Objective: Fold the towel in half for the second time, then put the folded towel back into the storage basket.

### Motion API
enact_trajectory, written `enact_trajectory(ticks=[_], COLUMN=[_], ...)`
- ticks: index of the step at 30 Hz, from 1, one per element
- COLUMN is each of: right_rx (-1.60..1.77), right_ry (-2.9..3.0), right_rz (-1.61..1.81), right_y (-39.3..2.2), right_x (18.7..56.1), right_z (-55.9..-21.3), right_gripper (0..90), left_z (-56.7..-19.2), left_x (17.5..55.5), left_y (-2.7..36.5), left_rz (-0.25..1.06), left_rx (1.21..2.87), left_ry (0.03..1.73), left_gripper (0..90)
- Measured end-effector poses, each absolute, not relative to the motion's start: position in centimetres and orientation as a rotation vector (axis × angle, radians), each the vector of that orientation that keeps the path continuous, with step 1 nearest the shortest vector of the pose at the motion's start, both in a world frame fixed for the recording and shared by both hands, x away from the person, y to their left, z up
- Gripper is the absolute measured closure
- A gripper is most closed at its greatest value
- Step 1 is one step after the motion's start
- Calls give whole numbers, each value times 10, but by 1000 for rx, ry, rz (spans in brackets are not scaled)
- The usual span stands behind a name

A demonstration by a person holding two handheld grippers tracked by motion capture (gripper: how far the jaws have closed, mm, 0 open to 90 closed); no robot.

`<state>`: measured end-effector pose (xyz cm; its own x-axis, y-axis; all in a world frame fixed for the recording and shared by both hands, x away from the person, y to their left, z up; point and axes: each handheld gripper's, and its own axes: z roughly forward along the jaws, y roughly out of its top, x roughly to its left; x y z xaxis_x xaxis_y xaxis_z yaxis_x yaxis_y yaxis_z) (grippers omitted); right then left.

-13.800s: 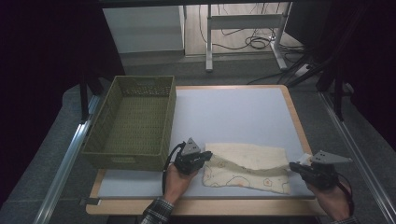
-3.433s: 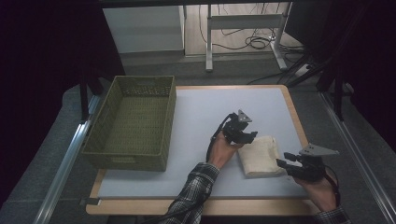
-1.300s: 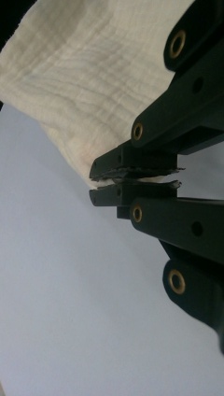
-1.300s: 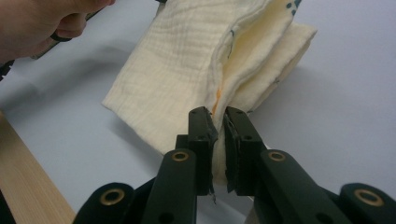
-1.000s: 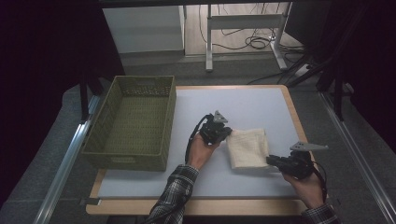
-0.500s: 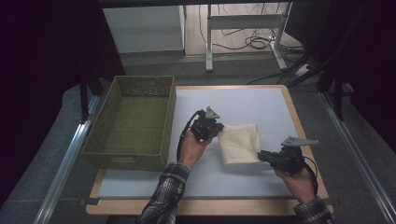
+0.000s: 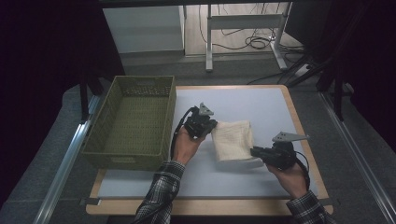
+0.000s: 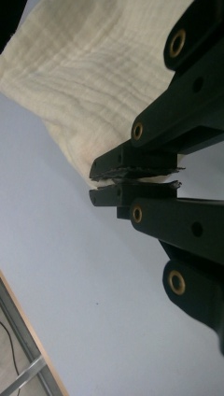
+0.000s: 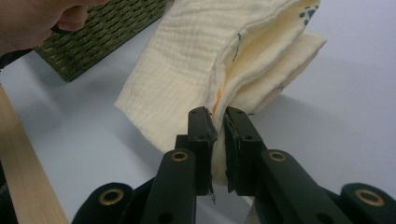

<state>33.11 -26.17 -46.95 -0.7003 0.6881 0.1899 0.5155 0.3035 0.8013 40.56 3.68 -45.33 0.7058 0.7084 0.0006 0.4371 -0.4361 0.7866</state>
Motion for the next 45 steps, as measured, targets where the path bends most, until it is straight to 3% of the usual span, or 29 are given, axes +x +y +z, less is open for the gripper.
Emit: enact_trajectory(ticks=[45], right_rx=[975], right_ry=[2410], right_rz=[1411], right_y=[-183], right_x=[362], right_z=[-430], right_gripper=[812], left_z=[-396], left_x=[403], left_y=[111], left_rz=[603], left_rx=[2081], left_ry=[935], left_gripper=[858])
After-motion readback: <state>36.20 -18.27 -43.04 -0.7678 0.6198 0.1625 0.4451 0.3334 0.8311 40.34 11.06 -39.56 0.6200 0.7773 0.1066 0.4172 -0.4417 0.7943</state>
